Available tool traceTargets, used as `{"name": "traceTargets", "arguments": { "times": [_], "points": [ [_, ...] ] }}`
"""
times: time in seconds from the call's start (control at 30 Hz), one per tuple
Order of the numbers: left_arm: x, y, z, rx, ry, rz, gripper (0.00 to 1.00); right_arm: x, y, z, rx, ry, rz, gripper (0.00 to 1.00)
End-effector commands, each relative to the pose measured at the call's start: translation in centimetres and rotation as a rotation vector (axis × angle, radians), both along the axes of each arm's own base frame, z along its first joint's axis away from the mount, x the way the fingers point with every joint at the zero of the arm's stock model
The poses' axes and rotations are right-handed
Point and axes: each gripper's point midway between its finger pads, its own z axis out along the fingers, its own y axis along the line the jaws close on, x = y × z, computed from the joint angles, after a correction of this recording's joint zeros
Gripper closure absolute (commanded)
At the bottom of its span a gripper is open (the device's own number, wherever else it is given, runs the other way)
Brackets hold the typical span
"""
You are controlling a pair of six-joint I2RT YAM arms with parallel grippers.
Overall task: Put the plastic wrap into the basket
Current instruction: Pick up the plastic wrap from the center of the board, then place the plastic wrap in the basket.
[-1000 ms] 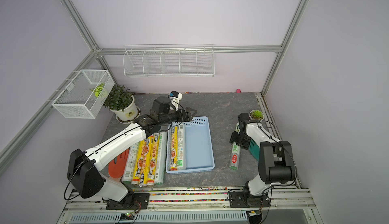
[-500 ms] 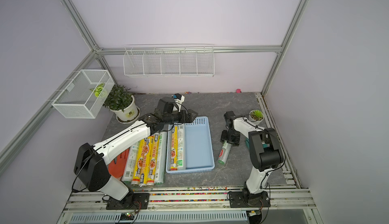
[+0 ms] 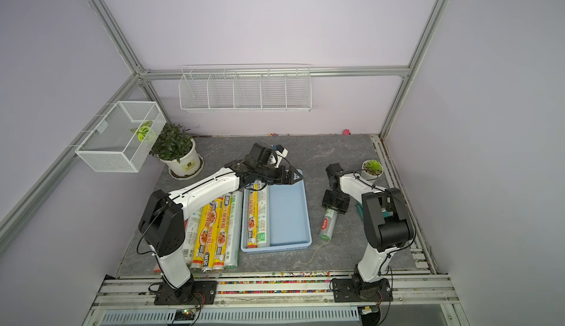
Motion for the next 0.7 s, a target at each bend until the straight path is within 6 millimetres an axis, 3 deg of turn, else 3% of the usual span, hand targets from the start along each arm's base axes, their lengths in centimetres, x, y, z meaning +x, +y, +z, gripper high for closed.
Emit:
{"name": "traceTargets", "arguments": {
  "times": [0.0, 0.13, 0.33, 0.4, 0.53, 0.6, 0.67],
  "points": [
    [-3.0, -2.2, -1.1, 0.031, 0.053, -0.084, 0.00, -0.9, 0.3, -1.5, 0.030, 0.021, -0.001, 0.40],
    [-4.4, -3.3, -3.5, 0.066, 0.098, -0.101, 0.00, -1.1, 0.6, -1.6, 0.053, 0.016, -0.007, 0.40],
    [-4.1, -3.3, -3.9, 0.086, 0.077, -0.074, 0.00, -1.3, -0.1, -0.5, 0.019, -0.007, -0.002, 0.63],
    [-3.6, -2.9, -2.3, 0.102, 0.037, -0.055, 0.00, -1.4, -0.6, 1.3, -0.013, -0.018, 0.024, 0.70],
    [-2.1, -1.2, 1.6, 0.054, -0.129, 0.032, 0.00, -0.7, -1.2, 6.6, -0.039, -0.175, 0.070, 0.75],
    [-1.1, 0.1, 3.1, 0.044, -0.185, 0.098, 0.00, -0.5, -0.5, 9.3, 0.006, -0.249, 0.090, 0.77],
    [-0.1, 2.1, 4.3, 0.041, -0.231, 0.191, 0.00, 0.0, 1.5, 12.1, 0.110, -0.340, 0.150, 0.77]
  ]
}}
